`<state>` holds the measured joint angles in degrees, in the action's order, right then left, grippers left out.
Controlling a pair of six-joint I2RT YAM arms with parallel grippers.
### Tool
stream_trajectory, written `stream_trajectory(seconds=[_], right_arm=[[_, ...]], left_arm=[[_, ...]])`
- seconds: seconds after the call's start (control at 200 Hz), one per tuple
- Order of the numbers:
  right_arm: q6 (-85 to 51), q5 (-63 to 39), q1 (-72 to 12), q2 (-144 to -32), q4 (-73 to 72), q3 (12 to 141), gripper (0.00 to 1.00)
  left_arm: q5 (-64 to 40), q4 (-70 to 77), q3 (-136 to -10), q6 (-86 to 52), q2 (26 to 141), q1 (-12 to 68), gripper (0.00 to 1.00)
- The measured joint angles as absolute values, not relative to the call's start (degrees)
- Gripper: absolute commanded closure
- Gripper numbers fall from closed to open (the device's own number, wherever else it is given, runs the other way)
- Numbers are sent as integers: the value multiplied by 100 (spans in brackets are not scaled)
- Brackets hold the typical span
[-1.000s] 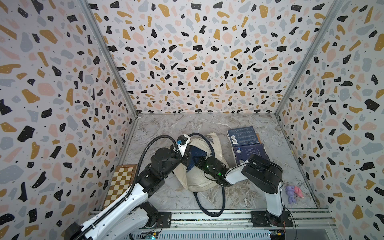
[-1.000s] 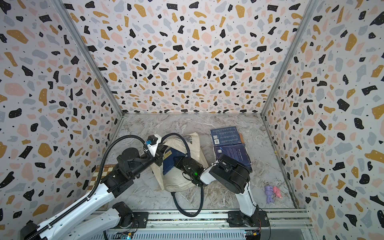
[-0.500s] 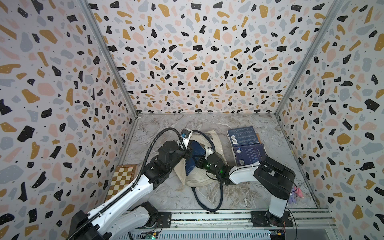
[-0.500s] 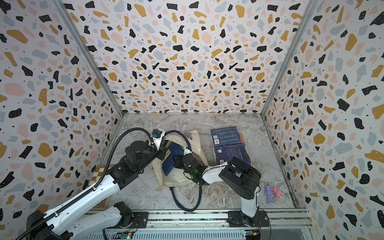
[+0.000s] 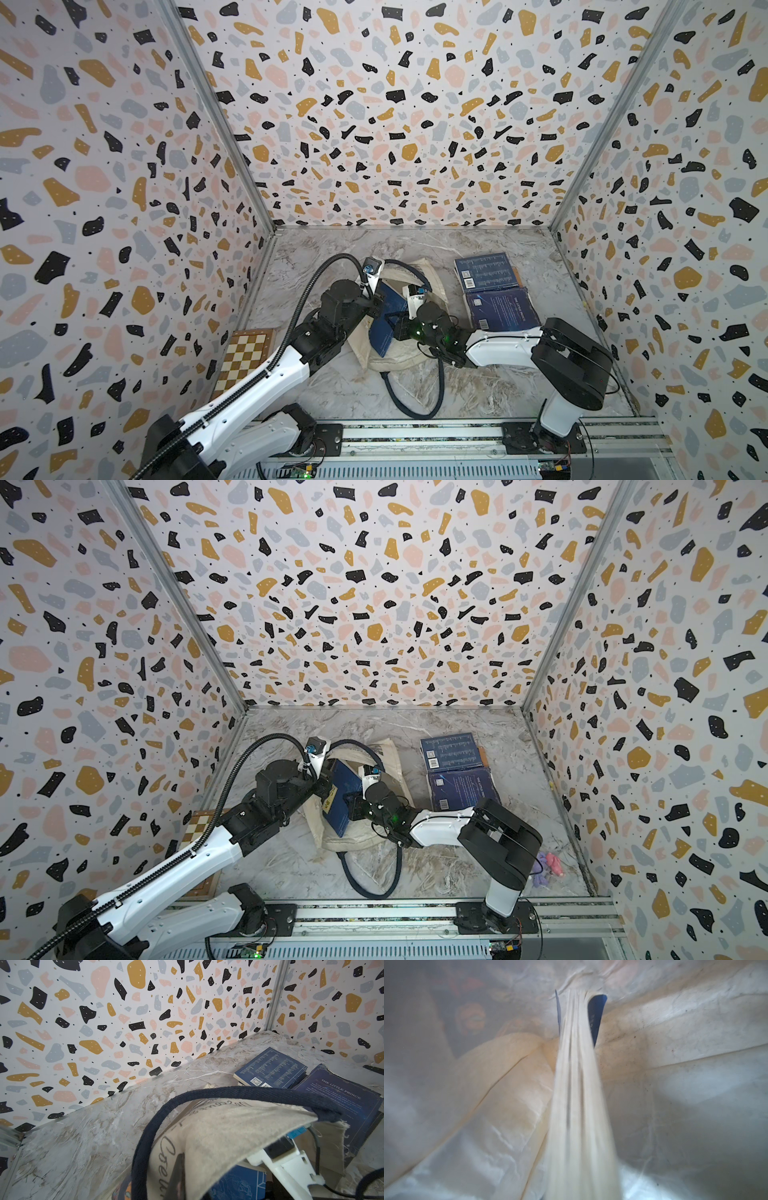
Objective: Take out the books from the canvas bag
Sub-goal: Pick up the book from the canvas bag.
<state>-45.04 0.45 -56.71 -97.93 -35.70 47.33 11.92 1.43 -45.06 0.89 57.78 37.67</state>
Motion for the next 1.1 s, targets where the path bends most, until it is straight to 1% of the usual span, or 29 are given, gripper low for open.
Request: stream_trajectory(seconds=[0.28, 0.756, 0.941, 1.096], right_arm=[[-4088, -438, -5581, -9614, -3336, 4731, 100], [-3483, -683, -5581, -8523, -2823, 4206, 100], [-3336, -642, -5485, -7719, -2427, 3789, 100], [-3234, -674, -5262, -6954, -2141, 3721, 100]], left_arm=[[1450, 67, -4582, 89, 5874, 3767, 100], [1837, -56, -4598, 62, 5970, 3756, 100], [1861, -150, -4672, 32, 6023, 3752, 100], [1863, -174, -4689, 16, 6064, 3732, 100]])
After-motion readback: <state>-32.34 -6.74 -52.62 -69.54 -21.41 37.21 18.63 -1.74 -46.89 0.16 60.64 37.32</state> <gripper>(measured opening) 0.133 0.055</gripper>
